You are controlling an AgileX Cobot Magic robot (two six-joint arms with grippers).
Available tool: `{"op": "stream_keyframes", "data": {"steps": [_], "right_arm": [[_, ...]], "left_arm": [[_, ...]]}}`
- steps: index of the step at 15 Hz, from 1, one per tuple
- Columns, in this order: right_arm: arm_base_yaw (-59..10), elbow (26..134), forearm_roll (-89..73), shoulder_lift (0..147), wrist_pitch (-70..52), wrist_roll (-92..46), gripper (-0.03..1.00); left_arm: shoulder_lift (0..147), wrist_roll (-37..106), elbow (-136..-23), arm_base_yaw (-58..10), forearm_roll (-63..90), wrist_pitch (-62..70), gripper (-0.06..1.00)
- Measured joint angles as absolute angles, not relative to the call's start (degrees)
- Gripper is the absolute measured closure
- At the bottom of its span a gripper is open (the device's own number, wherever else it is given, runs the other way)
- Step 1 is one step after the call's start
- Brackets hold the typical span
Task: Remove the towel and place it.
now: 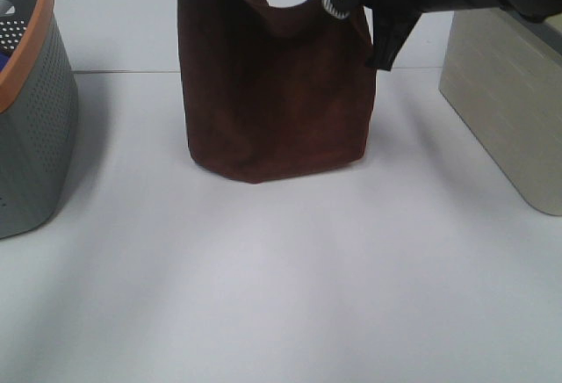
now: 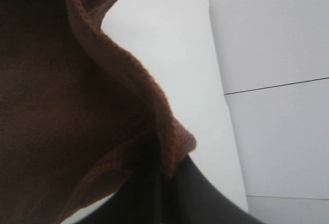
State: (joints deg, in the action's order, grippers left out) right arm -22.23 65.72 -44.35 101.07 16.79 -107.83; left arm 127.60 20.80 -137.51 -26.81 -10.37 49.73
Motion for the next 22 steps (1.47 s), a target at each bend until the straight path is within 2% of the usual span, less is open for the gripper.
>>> {"op": "stream_keyframes", "data": {"steps": [7, 11, 16, 19, 22], "right_arm": [[-15.6, 91.3, -41.7, 114.8, 17.7, -105.8, 0.97], [-15.5, 94.3, -37.1, 118.1, 15.2, -103.5, 0.97], [-15.4, 94.6, -35.9, 115.0, 12.8, -103.4, 0.97], [-14.3, 96.4, -31.9, 118.0, 15.1, -100.1, 0.97], [-12.7, 102.3, -25.2, 121.4, 15.6, -88.6, 0.97]], "left_arm": [[134.0, 15.9, -137.1, -21.7, -20.5, 19.1, 0.94], [135.0, 15.0, -137.1, -21.4, -23.2, 17.8, 0.94], [134.9, 14.6, -137.1, -21.4, -19.7, 20.4, 0.94], [135.9, 14.6, -137.1, -21.4, -19.5, 16.0, 0.94], [137.6, 14.6, -137.1, -20.7, -20.2, 7.0, 0.94]]}}
